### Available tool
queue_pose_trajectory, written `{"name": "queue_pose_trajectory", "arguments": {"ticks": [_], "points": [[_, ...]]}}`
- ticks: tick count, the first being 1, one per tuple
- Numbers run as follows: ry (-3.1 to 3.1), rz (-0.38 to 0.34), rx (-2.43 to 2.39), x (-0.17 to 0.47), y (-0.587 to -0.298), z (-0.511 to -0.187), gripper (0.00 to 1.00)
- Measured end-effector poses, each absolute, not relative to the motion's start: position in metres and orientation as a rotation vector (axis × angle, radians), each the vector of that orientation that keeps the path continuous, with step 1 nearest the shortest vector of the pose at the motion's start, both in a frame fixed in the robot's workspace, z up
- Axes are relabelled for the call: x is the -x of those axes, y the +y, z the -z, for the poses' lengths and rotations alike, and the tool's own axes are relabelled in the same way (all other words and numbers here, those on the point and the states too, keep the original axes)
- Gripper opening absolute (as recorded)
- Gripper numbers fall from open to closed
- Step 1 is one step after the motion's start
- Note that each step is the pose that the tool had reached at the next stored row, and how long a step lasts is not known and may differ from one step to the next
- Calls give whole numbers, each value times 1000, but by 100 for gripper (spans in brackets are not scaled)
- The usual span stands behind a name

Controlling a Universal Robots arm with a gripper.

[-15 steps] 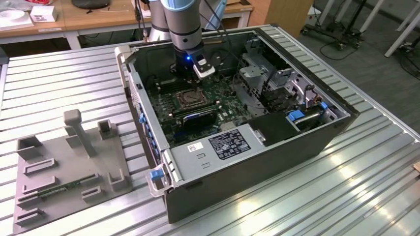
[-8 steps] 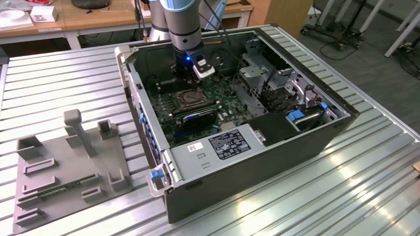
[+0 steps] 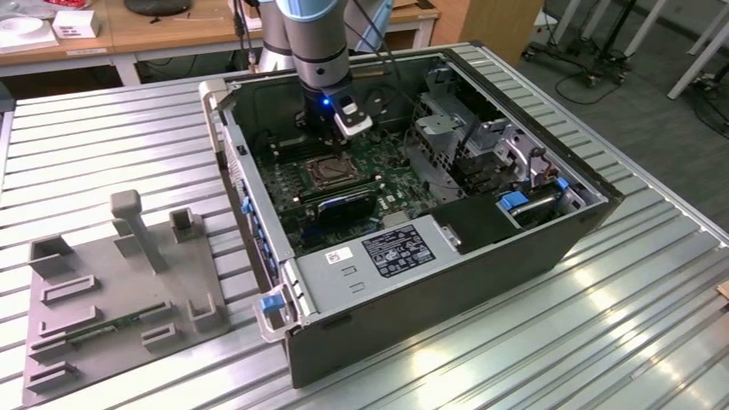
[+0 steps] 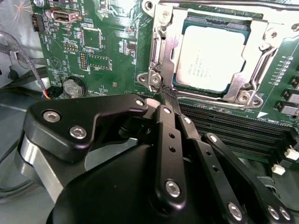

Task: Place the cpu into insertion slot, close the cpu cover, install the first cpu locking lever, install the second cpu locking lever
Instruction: 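Install the first cpu locking lever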

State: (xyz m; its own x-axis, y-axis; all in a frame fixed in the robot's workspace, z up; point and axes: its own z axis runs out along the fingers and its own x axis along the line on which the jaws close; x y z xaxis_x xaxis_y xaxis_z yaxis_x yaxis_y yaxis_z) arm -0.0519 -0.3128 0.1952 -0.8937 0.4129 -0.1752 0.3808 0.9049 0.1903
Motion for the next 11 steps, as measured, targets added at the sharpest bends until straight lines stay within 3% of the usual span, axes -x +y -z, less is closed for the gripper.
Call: {"name": "queue_pose_trajectory", "arguments": {"ticks": [11], "points": [[2850, -226, -600, 53, -313, -195, 11]]}}
